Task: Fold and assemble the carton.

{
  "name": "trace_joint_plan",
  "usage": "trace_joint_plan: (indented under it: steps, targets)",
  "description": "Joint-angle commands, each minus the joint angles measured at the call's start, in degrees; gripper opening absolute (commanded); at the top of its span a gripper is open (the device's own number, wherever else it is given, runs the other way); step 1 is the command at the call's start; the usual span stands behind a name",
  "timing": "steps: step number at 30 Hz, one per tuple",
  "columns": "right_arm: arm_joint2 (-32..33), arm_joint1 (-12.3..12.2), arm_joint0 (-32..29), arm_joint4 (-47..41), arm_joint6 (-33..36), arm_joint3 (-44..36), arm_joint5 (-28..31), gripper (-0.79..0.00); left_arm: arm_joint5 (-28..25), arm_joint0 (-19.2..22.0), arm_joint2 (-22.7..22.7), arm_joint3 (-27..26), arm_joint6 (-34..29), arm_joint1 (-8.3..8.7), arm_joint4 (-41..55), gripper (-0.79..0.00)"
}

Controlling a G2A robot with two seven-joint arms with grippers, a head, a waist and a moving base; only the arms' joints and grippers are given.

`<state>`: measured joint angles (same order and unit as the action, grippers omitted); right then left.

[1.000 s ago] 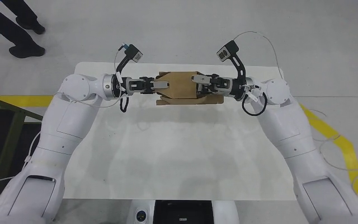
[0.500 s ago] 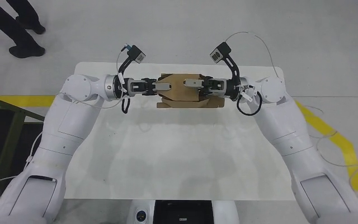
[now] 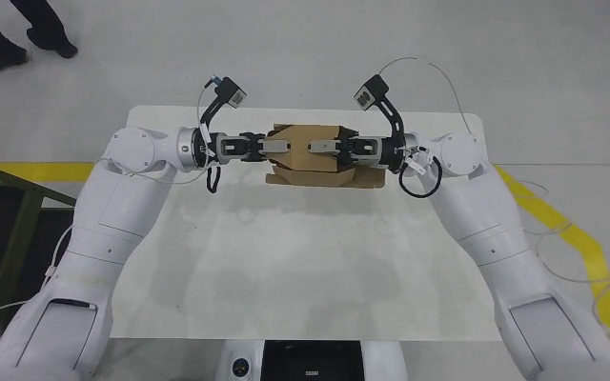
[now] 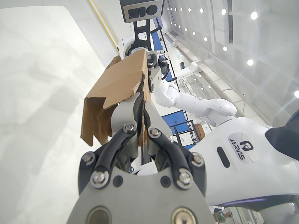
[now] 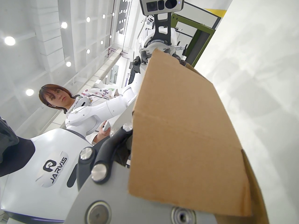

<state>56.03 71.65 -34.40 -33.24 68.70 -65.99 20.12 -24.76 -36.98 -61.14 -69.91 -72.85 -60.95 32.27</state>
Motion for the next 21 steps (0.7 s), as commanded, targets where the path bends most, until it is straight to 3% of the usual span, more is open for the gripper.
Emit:
trace_joint_plan:
  steps: [1, 21]
  targets:
    - [0.07, 0.01, -0.09, 0.20, -0.07, -0.13, -0.14, -0.785, 0.06, -0.11, -0.11, -0.20, 0.15, -0.03, 0.22, 0.000]
    - [1.36, -0.36, -1.36, 5.15, -2.64, -0.86, -1.29, -0.785, 2.56, -1.23, -1.98, -4.56, 2.98, -1.19, 13.73, 0.000]
